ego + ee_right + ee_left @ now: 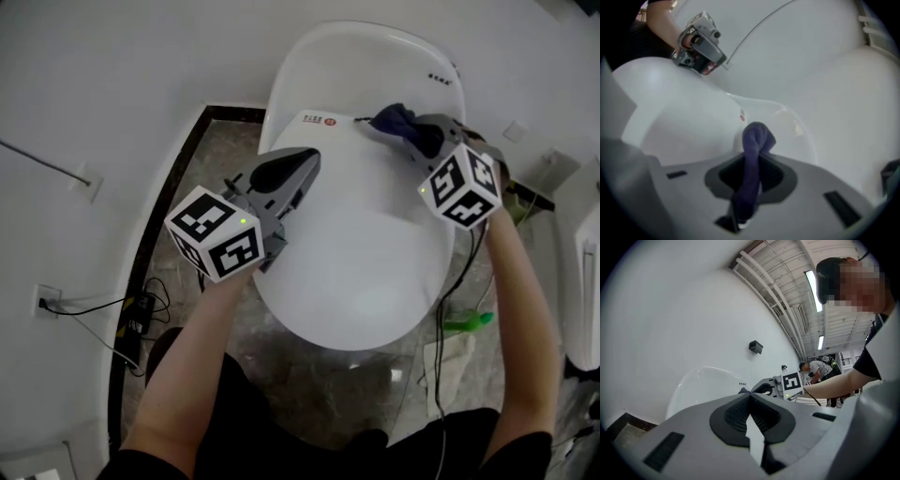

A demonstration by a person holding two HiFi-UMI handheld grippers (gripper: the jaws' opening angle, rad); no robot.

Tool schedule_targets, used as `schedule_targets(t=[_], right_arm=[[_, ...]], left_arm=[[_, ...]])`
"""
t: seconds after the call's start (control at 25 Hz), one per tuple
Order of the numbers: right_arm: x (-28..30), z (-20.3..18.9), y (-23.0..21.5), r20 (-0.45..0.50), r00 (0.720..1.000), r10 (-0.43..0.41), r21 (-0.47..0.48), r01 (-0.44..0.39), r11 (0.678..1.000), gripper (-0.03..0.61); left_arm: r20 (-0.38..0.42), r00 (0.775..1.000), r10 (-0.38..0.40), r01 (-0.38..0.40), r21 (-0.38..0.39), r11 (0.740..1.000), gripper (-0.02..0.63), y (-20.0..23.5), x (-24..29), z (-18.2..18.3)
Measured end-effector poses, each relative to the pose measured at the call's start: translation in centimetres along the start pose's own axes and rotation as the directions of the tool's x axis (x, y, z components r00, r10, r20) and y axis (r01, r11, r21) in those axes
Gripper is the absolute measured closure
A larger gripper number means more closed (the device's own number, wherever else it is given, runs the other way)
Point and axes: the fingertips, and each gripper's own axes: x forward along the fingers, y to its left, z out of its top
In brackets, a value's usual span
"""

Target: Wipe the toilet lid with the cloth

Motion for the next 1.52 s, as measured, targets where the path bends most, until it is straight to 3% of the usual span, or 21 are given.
schedule_targets(t=[0.56, 1.52], right_arm=[[3.3, -1.4, 0.8, -0.055, 0.995, 0.086, 0.014, -0.085, 0.996, 0.503], [-2.2, 0.6, 6.0, -0.038, 0.990, 0.137, 0.006, -0.137, 0.991, 0.503]], left_arm=[[-0.017, 1.000, 0.004, -0.004, 0.007, 1.000, 0.600, 0.0, 0.0, 0.0], [-0.030, 0.999, 0.017, -0.017, -0.006, 1.000, 0.600, 0.0, 0.0, -0.1]])
